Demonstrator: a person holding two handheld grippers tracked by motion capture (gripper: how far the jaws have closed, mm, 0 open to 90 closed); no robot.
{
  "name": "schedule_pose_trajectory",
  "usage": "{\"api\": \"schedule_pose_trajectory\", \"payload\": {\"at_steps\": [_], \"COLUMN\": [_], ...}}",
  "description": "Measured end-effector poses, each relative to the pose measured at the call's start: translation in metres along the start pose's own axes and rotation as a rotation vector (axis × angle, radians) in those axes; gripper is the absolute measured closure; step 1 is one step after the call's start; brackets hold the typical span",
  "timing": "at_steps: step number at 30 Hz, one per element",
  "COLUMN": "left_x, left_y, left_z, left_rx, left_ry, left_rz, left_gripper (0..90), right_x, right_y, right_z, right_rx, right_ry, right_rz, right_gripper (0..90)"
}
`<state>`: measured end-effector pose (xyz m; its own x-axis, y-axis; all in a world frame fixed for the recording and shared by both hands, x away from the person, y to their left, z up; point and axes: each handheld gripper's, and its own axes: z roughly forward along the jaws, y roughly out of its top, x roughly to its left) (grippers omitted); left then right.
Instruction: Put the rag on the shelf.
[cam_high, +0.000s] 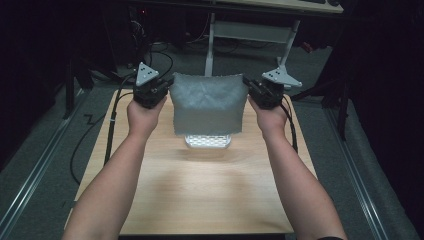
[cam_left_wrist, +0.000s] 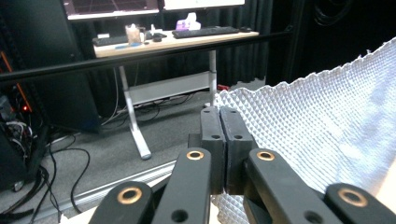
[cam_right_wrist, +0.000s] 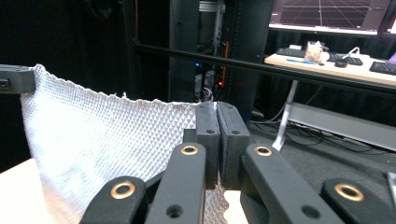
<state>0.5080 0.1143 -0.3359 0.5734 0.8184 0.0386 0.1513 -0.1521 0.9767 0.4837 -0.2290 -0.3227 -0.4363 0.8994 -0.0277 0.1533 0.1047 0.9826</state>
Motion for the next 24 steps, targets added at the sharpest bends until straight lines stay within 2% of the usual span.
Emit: {"api": "schedule_pose_trajectory", "payload": {"at_steps": [2,3,4,6,7,8,10,12,15,19,22,23,24], "left_x": [0.005,0.008,0.008,0.012,0.013,0.013,0.014,0.014,0.015,0.015,0.013,0.014,0.014], "left_y": [-0.003,-0.008,-0.008,-0.016,-0.024,-0.024,-0.034,-0.044,-0.052,-0.071,-0.08,-0.089,-0.093], "left_z": [0.01,0.02,0.02,0.029,0.037,0.037,0.044,0.048,0.049,0.052,0.053,0.052,0.052], "left_rx": [0.019,0.041,0.041,0.074,0.115,0.115,0.152,0.178,0.2,0.254,0.267,0.277,0.278], "left_ry": [-0.001,0.006,0.006,-0.007,-0.013,-0.013,-0.016,-0.026,-0.039,-0.079,-0.091,-0.117,-0.125], "left_rz": [-0.02,-0.025,-0.025,-0.057,-0.066,-0.066,-0.06,-0.067,-0.07,-0.108,-0.108,-0.143,-0.156], "left_gripper": [89.9,89.9,89.9,89.9,89.9,89.9,89.9,89.9,89.9,89.9,89.9,89.9,89.9], "right_x": [-0.003,-0.007,-0.009,-0.012,-0.015,-0.015,-0.018,-0.02,-0.021,-0.021,-0.021,-0.022,-0.022], "right_y": [-0.001,-0.004,-0.006,-0.01,-0.018,-0.018,-0.026,-0.037,-0.044,-0.06,-0.069,-0.077,-0.08], "right_z": [0.005,0.014,0.017,0.022,0.03,0.03,0.036,0.042,0.045,0.051,0.052,0.052,0.052], "right_rx": [0.011,0.028,0.035,0.054,0.084,0.084,0.114,0.152,0.167,0.209,0.226,0.241,0.246], "right_ry": [-0.003,-0.005,-0.005,-0.005,-0.002,-0.002,-0.002,-0.001,0.0,0.009,0.014,0.018,0.021], "right_rz": [-0.004,0.0,0.008,0.019,0.028,0.028,0.037,0.033,0.025,0.041,0.048,0.066,0.075], "right_gripper": [89.0,89.0,89.0,89.0,89.0,89.0,89.1,89.1,89.1,89.0,89.0,89.0,89.0]}}
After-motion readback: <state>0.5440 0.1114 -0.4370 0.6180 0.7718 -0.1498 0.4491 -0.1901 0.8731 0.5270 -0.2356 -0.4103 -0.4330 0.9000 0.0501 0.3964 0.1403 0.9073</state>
